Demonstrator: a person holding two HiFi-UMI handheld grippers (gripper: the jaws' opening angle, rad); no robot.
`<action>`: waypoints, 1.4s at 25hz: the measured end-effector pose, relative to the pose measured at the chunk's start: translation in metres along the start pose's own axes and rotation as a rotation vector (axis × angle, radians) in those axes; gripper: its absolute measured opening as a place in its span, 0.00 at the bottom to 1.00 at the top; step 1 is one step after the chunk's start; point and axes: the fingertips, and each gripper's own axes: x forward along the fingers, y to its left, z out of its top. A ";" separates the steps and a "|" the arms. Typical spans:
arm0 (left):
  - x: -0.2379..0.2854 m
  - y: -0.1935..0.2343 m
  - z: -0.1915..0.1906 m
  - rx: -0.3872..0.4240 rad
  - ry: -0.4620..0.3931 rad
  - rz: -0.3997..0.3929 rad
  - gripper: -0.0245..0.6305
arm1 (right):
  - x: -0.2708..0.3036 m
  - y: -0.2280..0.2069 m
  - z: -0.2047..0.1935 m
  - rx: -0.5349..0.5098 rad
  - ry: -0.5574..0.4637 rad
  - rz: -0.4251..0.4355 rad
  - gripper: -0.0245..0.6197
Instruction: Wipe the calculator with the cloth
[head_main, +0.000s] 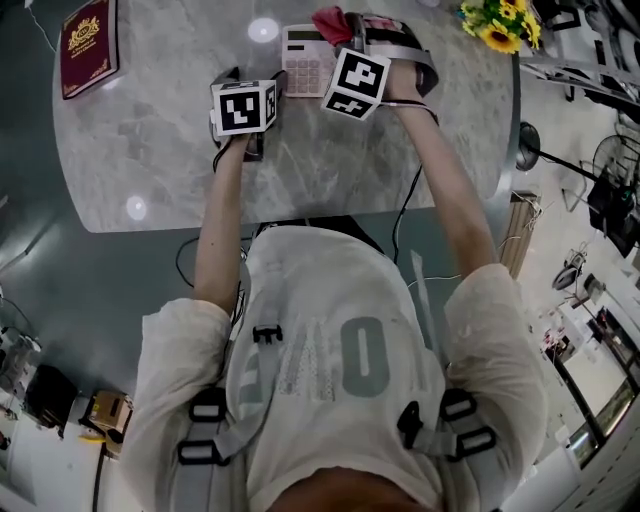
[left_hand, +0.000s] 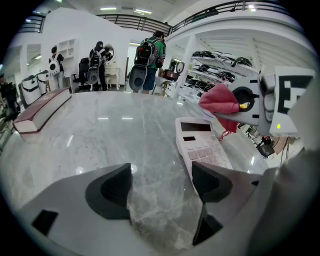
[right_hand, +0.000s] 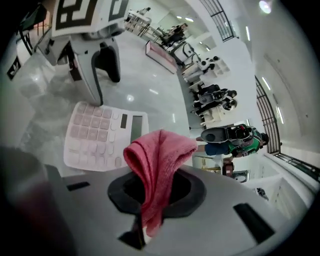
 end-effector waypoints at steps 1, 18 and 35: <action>0.000 0.000 0.000 0.000 0.001 0.000 0.61 | 0.005 0.005 0.000 -0.020 0.023 0.005 0.12; 0.000 0.000 0.000 -0.003 -0.001 0.003 0.61 | 0.018 0.031 -0.002 -0.096 0.107 -0.023 0.12; -0.001 0.004 0.000 -0.006 -0.008 0.015 0.61 | -0.009 0.098 0.009 -0.115 0.061 0.096 0.12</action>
